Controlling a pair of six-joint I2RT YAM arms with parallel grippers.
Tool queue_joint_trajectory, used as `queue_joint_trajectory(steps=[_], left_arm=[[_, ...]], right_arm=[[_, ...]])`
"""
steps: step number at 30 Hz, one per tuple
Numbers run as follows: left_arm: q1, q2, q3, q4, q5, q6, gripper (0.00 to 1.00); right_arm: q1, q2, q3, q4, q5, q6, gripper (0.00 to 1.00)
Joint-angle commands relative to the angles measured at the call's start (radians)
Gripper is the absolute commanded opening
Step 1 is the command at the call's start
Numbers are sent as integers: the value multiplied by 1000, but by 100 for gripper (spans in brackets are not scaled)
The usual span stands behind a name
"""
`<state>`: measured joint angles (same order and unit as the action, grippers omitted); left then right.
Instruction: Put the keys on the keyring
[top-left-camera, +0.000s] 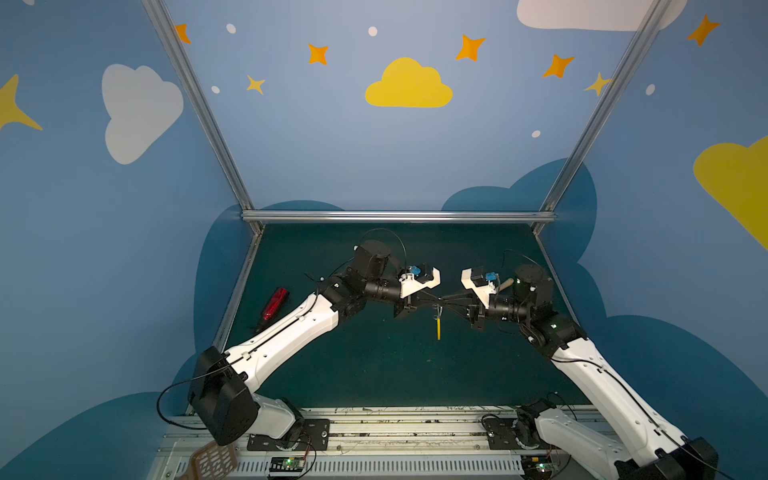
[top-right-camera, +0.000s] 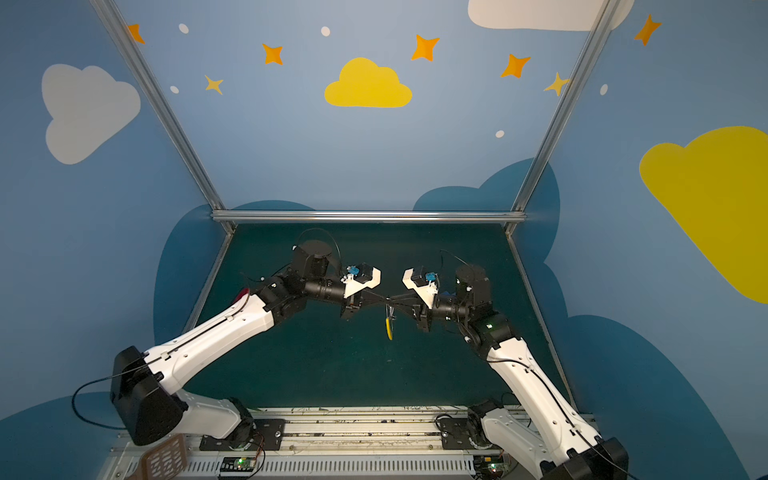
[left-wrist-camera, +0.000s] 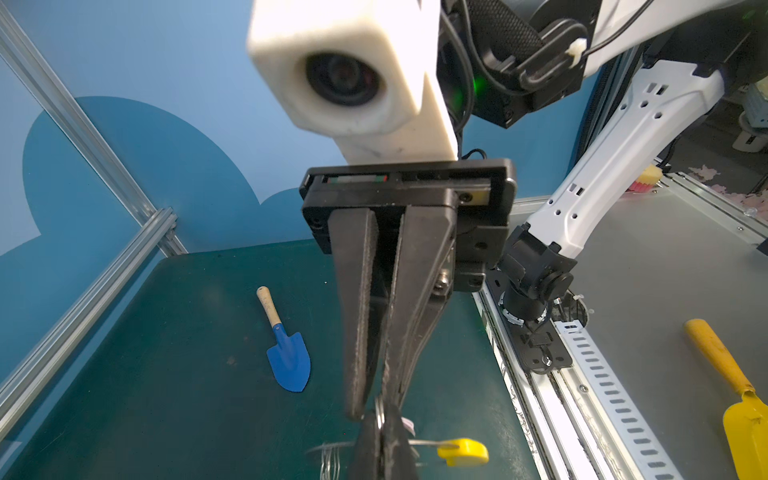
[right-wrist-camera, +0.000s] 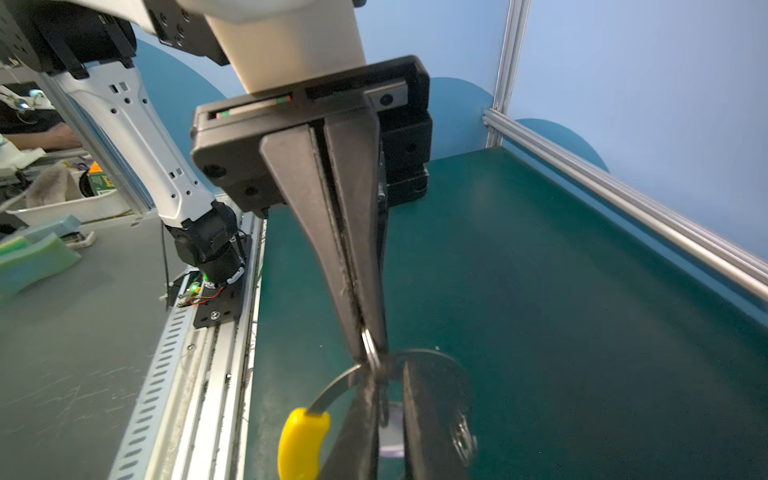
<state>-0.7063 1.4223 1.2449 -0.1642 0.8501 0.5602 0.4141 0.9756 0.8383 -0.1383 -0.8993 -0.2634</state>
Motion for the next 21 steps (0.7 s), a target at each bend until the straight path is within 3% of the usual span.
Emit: queue_joint_trajectory(steps=[1,4,6,8,11,15,21], left_arm=[[1,-6,7,13,19,-6,3],[2,-4,11,-4,-13,1,3],[2,1,26,-39,-58,9,13],[0,9,56,-106,-108,58,30],[-8,22,122,-239,-188,149,38],[-35,50,204,-395,-286,269,36],[-64,73,247,-456,-333,315,32]], right_arm=[[3,-2,-4,19,-39,12,3],[4,-8,10,-35,-24,-9,0],[4,-5,36,-108,0,-35,0],[4,8,76,-206,29,-86,0],[3,34,127,-320,52,-126,0],[4,71,184,-414,59,-145,0],[23,115,245,-500,98,-165,0]])
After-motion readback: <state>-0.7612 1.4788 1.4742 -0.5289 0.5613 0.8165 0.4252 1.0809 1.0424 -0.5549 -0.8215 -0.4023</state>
